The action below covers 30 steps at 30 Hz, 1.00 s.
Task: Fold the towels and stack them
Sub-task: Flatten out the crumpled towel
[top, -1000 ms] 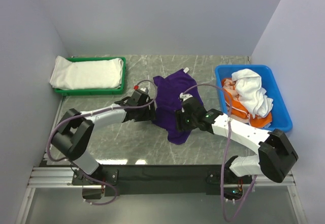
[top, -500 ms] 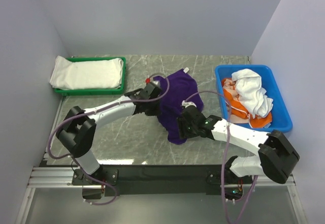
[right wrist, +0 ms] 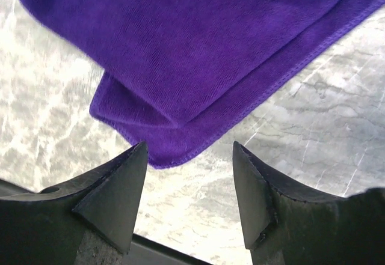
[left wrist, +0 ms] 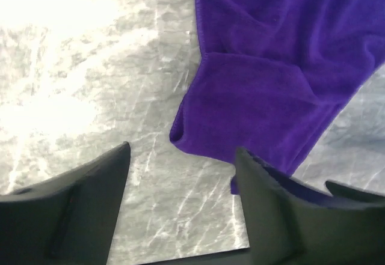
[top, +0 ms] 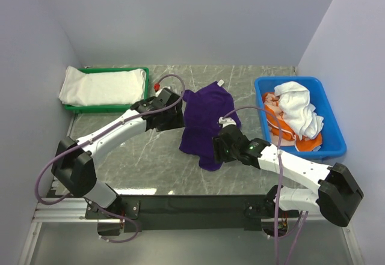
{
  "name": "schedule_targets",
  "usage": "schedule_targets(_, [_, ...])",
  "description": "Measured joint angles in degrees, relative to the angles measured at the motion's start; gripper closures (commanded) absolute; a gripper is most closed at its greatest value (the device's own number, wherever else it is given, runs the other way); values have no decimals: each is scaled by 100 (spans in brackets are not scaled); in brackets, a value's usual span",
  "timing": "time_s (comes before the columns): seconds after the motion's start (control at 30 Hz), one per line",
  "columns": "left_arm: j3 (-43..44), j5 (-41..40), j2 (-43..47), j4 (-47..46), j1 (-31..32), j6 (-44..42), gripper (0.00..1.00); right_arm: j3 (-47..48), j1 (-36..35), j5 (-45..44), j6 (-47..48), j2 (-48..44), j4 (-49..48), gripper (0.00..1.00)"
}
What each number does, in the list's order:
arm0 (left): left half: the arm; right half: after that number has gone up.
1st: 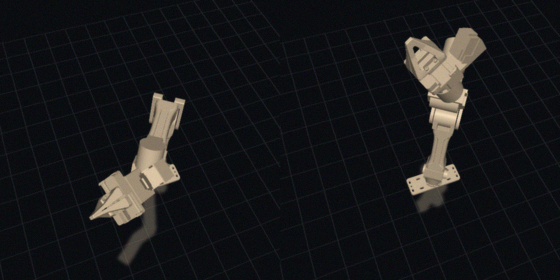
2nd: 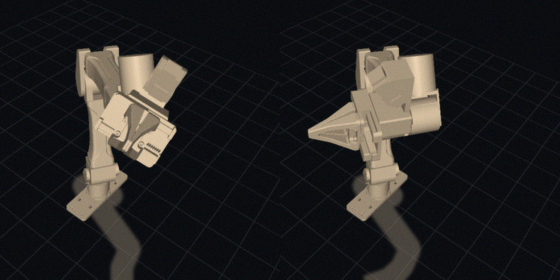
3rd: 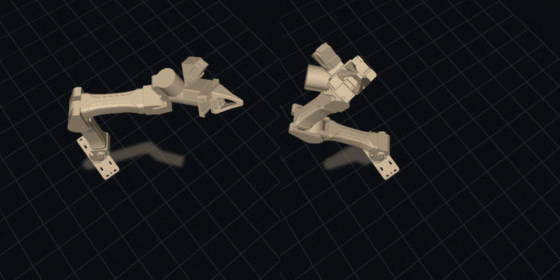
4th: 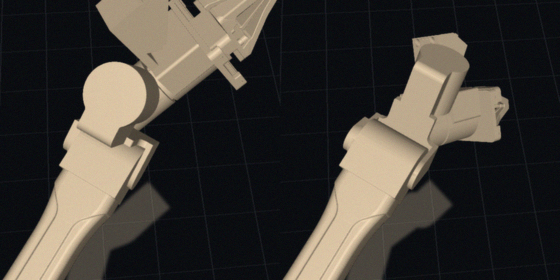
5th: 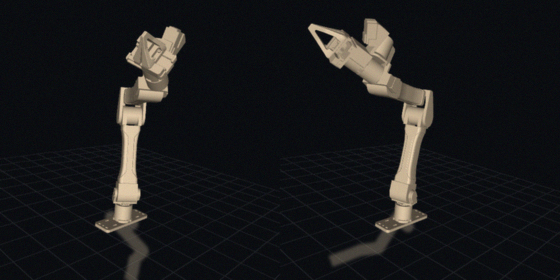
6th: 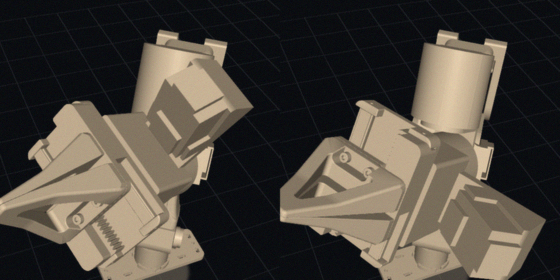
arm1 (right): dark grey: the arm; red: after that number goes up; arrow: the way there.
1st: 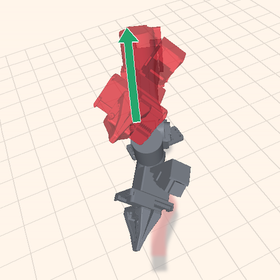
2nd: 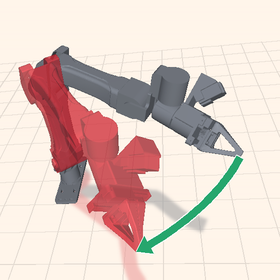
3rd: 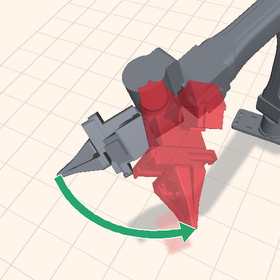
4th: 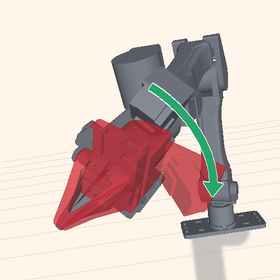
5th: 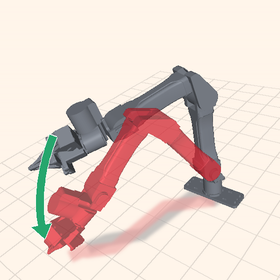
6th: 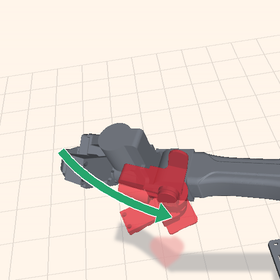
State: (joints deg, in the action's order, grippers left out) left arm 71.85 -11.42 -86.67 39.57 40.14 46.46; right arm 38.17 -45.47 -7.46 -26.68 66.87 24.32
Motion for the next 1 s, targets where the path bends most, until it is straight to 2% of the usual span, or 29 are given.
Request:
schedule_targets(0.13, [-74, -48, -24, -46, -92, -76, 14, 7, -221, 240, 234, 22, 20, 36])
schedule_targets(0.23, [-284, -17, 44, -240, -138, -98, 14, 164, -535, 280, 356, 280, 79, 35])
schedule_targets(0.47, [-1049, 151, 293, -380, -1001, -306, 11, 1329, -1292, -105, 374, 1628, 238, 34])
schedule_targets(0.67, [-1397, 190, 697, -562, -1539, -522, 10, 2297, -1676, -883, 46, 2835, 699, 35])
schedule_targets(0.77, [-1622, 260, 874, -669, -1572, -549, 10, 2616, -1825, -1307, -144, 3390, 1093, 43])
schedule_targets(0.87, [-1840, 323, 957, -743, -1569, -553, 11, 2673, -1928, -1565, -232, 3624, 1394, 75])
schedule_targets(0.9, [-1917, 365, 973, -752, -1572, -553, 12, 2673, -1961, -1644, -260, 3641, 1499, 96])
schedule_targets(0.93, [-1958, 396, 973, -754, -1574, -553, 12, 2675, -1985, -1722, -260, 3641, 1596, 100])
schedule_targets(1.0, [-2028, 448, 994, -763, -1576, -553, 12, 2699, -2033, -1871, -293, 3600, 1762, 100])
